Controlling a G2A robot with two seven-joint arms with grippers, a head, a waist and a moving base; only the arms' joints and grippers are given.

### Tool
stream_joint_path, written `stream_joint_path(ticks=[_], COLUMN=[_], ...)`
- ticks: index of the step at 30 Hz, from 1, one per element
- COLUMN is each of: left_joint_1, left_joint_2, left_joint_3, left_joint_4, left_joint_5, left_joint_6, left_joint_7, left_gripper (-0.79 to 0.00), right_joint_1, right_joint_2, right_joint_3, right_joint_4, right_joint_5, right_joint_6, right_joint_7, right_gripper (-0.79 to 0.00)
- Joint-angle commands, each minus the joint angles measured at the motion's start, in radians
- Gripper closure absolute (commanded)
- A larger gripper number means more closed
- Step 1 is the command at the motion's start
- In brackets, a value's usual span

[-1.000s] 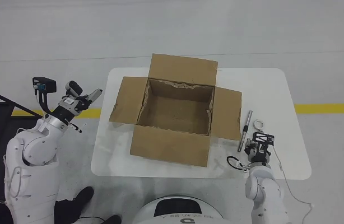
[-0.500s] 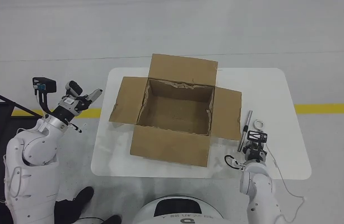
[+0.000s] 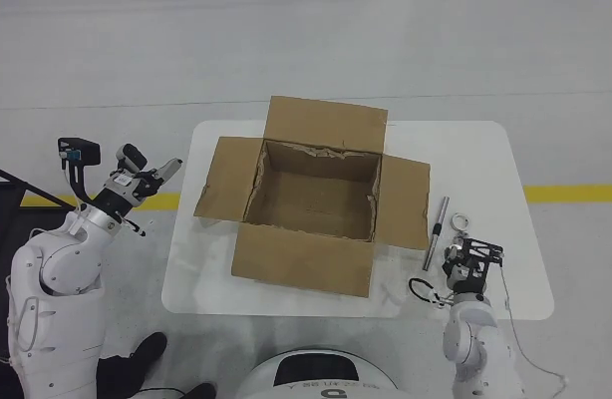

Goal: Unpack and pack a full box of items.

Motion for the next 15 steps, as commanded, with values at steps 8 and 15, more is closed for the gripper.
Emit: stream_joint_path(ticks=[8,15], left_joint_1=[0.000,0.000], left_joint_2=[0.000,0.000], left_joint_3=[0.000,0.000], left_joint_4=[0.000,0.000], left_joint_5=[0.000,0.000], left_joint_6=[0.000,0.000], left_joint_7=[-0.001,-0.001], left_gripper=[-0.785,-0.785], right_joint_1=[-0.039,-0.007], right_joint_2=[0.007,0.007], right_joint_3=[0.078,0.113], right_joint_4=[-0.008,-0.014], right_joint_5=[0.183,0.316], right_joint_6=[-0.134,-0.143], right_joint_7=[-0.031,-0.046], right_gripper=[0.000,0.000])
